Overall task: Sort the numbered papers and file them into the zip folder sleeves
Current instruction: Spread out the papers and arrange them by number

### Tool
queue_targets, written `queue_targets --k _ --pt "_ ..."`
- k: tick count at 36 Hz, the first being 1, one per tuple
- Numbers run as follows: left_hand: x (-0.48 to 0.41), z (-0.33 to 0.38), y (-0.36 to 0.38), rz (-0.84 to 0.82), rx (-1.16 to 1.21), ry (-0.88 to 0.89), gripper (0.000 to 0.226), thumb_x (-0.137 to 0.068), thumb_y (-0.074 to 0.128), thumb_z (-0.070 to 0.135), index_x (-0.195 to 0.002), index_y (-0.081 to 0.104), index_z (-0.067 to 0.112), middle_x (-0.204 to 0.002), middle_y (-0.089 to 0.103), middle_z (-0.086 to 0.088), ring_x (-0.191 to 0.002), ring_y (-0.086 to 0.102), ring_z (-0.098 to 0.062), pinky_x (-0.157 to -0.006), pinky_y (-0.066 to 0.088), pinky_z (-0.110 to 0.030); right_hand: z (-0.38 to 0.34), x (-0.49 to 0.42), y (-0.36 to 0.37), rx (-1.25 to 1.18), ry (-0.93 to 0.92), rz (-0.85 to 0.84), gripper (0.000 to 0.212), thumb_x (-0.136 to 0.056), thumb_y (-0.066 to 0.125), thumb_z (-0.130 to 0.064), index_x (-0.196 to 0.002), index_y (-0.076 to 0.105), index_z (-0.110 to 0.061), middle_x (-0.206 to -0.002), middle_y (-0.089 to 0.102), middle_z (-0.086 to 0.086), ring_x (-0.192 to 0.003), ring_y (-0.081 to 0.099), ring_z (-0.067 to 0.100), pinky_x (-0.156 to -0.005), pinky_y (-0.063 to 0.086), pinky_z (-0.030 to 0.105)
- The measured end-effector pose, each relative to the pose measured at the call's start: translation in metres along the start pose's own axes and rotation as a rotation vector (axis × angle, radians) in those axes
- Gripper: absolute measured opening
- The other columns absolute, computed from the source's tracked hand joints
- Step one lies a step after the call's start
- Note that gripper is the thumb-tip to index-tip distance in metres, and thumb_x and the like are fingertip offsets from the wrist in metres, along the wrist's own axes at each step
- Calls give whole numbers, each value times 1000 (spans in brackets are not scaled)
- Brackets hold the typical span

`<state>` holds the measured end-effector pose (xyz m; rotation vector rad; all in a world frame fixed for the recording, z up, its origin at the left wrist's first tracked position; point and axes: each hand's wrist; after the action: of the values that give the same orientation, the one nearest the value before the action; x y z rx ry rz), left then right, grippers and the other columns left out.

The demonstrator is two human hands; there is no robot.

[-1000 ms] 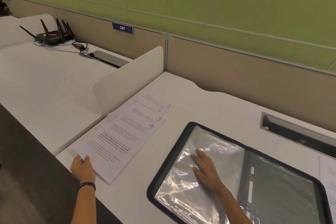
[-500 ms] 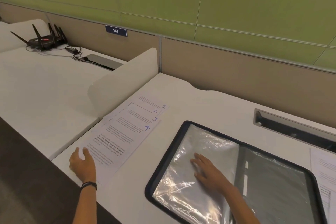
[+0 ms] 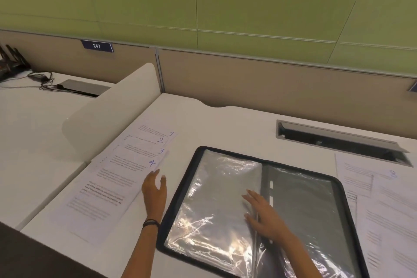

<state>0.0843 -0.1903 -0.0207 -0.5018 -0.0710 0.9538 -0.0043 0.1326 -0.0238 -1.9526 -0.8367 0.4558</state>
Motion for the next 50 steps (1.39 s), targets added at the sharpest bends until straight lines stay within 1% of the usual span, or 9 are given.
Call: queue_targets --k 5,8,13,19,22,28,40,46,50 --pt "25 35 44 -216 7 92 32 -93 56 12 -124 57 7 -132 53 -11 -125 45 -28 -106 37 -37 19 25 -8 -70 90 83 58 -91 43 -50 -144 30 -28 -148 10 -18 -137 12 1 -115 17 25" --pt "42 48 69 -342 26 142 31 -93 57 13 -123 58 12 -132 53 -8 -125 46 -24 -104 39 -34 27 43 -15 -107 162 149 50 -95 49 -34 -142 32 -30 -143 16 -20 -133 17 -1 -112 18 20" --pt "80 74 110 -489 50 169 28 -95 52 15 -123 56 19 -136 48 -1 -131 39 -19 -111 32 -36 52 77 -15 -150 283 283 74 -77 16 -81 -137 27 -40 -146 17 -22 -130 23 -3 -108 21 19" --pt "124 108 154 -641 41 266 29 -96 49 15 -124 55 18 -137 47 -1 -132 36 -17 -113 28 -34 76 116 -25 -202 392 383 46 -91 45 -43 -134 31 -38 -148 26 -13 -135 27 3 -108 22 19" --pt "144 122 172 -701 33 318 29 -97 50 19 -126 55 18 -138 47 -2 -132 37 -18 -113 29 -34 89 138 -29 -211 436 447 48 -93 55 -24 -136 36 -35 -147 29 -13 -135 30 6 -111 26 26" --pt "181 147 201 -793 -14 400 31 -97 50 18 -127 56 16 -142 43 -2 -138 30 -19 -112 19 -24 108 177 -38 -198 533 513 43 -93 55 -26 -135 46 -25 -146 35 -10 -133 33 5 -109 23 23" --pt "246 180 243 -978 -4 543 32 -98 47 19 -129 54 17 -138 45 3 -128 37 -8 -112 27 -25 135 237 -49 -215 636 601 44 -94 53 -24 -137 42 -26 -145 32 -13 -133 24 1 -110 16 23" --pt "271 201 264 -1101 30 504 33 -97 48 16 -130 50 17 -136 46 5 -119 39 0 -103 28 -11 150 252 -53 -215 675 602 45 -94 54 -23 -137 43 -24 -148 33 -7 -137 28 10 -110 18 24" --pt "284 213 283 -1149 26 435 36 -96 49 15 -132 49 14 -136 47 2 -119 46 -6 -107 37 -23 160 256 -55 -198 720 593 45 -94 54 -24 -137 43 -23 -148 33 -5 -137 28 13 -110 16 24"
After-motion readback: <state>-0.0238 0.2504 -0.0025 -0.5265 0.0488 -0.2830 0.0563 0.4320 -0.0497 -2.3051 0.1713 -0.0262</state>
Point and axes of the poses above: each hand's wrist, its own x-axis away from the middle knuckle, its own y-axis out of the palm, z = x × y
